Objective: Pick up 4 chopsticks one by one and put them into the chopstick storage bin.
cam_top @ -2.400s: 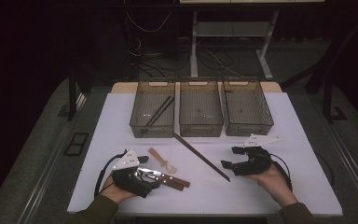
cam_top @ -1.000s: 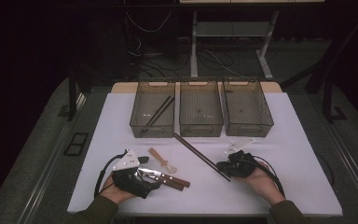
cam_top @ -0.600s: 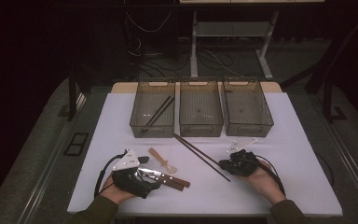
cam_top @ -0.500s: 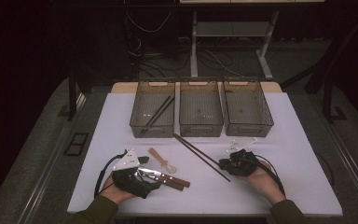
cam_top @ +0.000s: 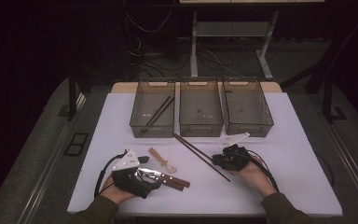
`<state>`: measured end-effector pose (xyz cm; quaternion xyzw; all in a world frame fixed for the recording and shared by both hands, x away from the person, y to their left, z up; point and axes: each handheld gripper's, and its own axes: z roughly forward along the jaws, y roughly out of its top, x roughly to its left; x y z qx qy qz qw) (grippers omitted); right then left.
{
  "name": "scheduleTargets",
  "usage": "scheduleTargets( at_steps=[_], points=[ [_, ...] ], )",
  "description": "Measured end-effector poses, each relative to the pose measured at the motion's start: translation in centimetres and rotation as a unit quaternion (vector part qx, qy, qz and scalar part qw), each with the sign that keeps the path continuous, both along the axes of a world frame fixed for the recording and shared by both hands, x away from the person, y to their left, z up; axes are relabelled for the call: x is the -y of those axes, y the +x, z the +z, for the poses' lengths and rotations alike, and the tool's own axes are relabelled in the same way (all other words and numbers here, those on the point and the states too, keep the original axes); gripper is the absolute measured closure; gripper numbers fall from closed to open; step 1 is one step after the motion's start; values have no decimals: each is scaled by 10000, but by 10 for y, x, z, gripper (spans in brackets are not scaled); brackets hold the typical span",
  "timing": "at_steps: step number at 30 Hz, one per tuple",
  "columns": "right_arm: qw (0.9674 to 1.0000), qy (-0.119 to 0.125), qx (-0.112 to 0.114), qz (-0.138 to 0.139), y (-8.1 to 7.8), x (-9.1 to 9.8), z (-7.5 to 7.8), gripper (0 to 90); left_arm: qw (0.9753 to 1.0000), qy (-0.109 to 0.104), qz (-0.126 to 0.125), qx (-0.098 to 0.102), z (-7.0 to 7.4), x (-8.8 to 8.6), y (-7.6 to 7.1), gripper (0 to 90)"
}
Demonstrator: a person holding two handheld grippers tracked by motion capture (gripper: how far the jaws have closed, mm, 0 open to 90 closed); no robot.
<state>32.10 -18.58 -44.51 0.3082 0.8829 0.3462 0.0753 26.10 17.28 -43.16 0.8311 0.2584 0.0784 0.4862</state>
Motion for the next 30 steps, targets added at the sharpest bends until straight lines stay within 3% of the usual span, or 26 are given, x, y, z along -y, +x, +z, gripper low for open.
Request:
scheduleTargets(
  at_steps=[10, 20, 30],
  points=[
    [9997, -172, 192, -9, -3, -3, -1, 848, 10000, 31, -49, 15, 0, 1, 0, 0],
    [9999, -62, 92, -99, -3, -2, -1, 853, 10000, 23, -84, 11, 0, 2, 0, 0],
    [9997, -113, 119, -183, -4, -2, 0, 858, 9999, 20, -153, -30, -1, 3, 0, 11]
  ],
)
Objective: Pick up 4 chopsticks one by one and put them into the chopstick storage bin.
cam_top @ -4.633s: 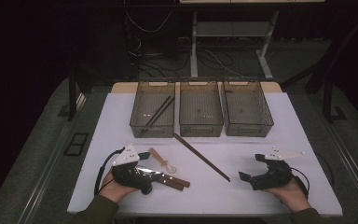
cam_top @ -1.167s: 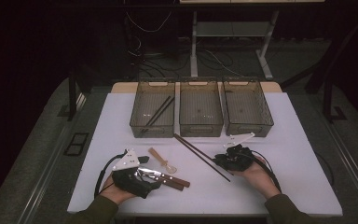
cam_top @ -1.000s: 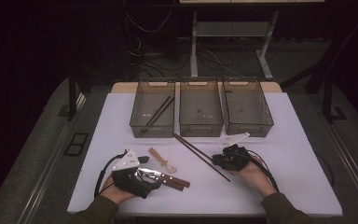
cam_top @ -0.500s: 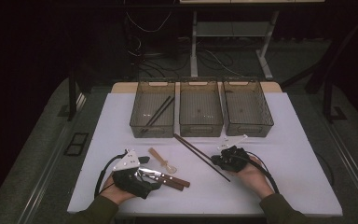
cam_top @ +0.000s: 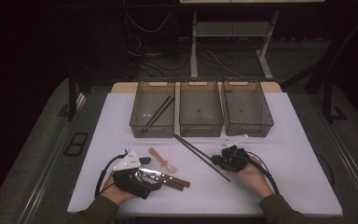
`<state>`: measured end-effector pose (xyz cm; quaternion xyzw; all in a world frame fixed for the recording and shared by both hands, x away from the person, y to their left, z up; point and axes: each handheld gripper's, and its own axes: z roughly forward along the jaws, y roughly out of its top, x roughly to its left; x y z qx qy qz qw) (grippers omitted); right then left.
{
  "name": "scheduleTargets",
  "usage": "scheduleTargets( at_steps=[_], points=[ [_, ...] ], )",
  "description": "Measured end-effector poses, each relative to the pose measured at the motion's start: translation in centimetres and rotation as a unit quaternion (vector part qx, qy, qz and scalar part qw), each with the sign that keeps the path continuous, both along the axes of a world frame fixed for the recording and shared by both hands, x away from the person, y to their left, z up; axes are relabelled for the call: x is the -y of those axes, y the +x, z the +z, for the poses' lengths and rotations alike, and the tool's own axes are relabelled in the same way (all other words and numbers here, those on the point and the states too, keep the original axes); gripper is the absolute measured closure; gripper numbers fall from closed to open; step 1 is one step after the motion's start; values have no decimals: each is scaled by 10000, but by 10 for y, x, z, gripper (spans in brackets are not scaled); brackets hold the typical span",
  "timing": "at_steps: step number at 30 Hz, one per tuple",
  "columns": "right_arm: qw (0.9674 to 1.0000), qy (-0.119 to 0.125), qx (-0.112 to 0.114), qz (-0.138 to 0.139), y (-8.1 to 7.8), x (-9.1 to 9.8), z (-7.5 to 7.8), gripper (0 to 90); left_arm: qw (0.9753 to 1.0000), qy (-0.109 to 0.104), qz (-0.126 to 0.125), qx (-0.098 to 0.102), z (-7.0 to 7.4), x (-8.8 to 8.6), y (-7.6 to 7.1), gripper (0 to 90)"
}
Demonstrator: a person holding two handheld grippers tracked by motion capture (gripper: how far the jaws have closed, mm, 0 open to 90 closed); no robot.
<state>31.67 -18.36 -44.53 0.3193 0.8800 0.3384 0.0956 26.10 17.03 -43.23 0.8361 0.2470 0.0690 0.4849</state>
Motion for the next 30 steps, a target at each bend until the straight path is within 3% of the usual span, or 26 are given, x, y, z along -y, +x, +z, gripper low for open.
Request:
scheduleTargets(
  at_steps=[10, 30],
  points=[
    [9998, 211, -41, -14, 0, 12, 11, 859, 10000, 28, -2, 3, 0, 1, 0, 10],
    [9970, 737, 222, 128, -11, 42, 42, 859, 10000, 56, -31, 11, 0, 2, 0, 10]
  ],
)
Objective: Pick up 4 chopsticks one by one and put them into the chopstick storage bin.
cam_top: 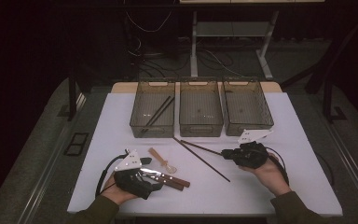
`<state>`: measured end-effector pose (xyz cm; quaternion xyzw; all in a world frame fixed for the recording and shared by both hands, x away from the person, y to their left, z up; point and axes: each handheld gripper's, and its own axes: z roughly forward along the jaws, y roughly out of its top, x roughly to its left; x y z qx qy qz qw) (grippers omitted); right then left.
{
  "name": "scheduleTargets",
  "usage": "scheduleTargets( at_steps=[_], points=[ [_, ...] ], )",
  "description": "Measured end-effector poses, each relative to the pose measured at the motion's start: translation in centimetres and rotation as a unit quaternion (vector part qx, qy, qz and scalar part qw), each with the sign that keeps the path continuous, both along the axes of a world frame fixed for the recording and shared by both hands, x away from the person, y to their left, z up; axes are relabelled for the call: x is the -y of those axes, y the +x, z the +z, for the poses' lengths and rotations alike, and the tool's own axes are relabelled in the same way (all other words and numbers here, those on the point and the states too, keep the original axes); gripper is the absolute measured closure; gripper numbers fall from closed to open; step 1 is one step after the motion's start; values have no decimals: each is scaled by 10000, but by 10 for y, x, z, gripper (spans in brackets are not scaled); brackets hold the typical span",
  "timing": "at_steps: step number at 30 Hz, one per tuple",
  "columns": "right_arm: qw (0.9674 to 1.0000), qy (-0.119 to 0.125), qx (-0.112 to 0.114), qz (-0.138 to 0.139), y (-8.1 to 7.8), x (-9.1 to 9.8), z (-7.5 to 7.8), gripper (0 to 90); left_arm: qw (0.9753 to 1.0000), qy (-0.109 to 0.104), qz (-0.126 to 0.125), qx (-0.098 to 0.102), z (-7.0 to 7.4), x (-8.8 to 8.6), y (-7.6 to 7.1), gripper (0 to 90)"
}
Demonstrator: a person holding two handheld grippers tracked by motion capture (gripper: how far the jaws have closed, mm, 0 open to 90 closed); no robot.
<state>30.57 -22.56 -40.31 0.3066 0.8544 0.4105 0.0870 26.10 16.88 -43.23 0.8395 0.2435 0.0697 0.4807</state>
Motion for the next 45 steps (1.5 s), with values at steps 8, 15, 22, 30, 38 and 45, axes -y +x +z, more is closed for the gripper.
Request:
scheduleTargets(
  at_steps=[8, 15, 22, 30, 38, 45],
  points=[
    [9994, 341, 44, -46, -2, 12, 11, 859, 10000, -26, 3, 5, 0, 1, 0, 10],
    [9985, 539, 40, 45, -4, 14, 18, 859, 10000, -34, 9, -4, 0, 0, 0, 10],
    [9980, 611, 151, 100, -6, 10, 27, 859, 9999, -12, 92, 76, -1, -1, 0, 0],
    [9969, 750, 231, 99, -1, 6, 38, 859, 9999, -4, 121, 30, -1, -1, 0, 0],
    [9956, 864, 361, 52, 4, 0, 50, 859, 9999, -44, 142, 89, -1, 0, 0, 0],
    [9949, 876, 509, 13, 9, -6, 53, 858, 9998, -60, 139, 103, 0, 0, 0, 0]
  ],
)
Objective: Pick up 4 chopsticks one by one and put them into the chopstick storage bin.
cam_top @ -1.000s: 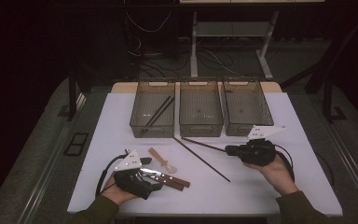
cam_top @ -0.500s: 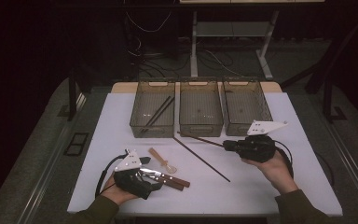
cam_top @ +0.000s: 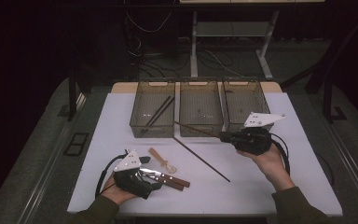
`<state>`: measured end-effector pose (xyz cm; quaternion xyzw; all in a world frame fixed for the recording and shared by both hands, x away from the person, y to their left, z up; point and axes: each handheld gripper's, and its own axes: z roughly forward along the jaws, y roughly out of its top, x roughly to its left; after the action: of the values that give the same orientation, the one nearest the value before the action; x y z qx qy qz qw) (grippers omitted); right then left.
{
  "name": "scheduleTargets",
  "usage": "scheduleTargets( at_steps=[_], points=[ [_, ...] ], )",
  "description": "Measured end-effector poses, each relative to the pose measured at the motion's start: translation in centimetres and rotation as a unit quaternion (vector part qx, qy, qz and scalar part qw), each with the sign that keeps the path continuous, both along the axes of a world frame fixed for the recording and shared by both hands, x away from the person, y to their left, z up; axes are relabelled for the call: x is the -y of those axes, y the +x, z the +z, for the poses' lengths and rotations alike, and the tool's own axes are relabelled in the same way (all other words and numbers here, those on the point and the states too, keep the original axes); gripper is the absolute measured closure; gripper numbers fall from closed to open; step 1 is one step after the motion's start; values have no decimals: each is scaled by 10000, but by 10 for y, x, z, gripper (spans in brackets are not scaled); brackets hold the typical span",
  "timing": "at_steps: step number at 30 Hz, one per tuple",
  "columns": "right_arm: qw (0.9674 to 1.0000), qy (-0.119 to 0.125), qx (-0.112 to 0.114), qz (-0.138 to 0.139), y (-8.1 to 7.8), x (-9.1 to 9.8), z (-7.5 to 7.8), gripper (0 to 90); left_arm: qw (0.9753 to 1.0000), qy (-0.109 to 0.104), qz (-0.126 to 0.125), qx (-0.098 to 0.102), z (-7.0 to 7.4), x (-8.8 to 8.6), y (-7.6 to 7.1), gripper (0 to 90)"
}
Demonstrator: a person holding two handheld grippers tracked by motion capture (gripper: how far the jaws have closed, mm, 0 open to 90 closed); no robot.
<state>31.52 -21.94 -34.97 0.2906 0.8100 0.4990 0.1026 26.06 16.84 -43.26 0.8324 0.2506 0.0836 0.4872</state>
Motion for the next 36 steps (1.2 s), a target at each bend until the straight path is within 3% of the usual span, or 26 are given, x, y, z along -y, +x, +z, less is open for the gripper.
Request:
scheduleTargets(
  at_steps=[16, 23, 36],
  points=[
    [9997, 62, 150, -205, 34, -33, 12, 858, 10000, 7, 31, -76, 0, -1, 0, 0],
    [9993, 149, 145, -318, 52, -49, 19, 858, 10000, -7, 1, -12, 0, 0, 0, 0],
    [9980, 33, 181, -599, 78, -79, 21, 858, 10000, -4, -23, -12, 1, 1, -1, 0]
  ],
)
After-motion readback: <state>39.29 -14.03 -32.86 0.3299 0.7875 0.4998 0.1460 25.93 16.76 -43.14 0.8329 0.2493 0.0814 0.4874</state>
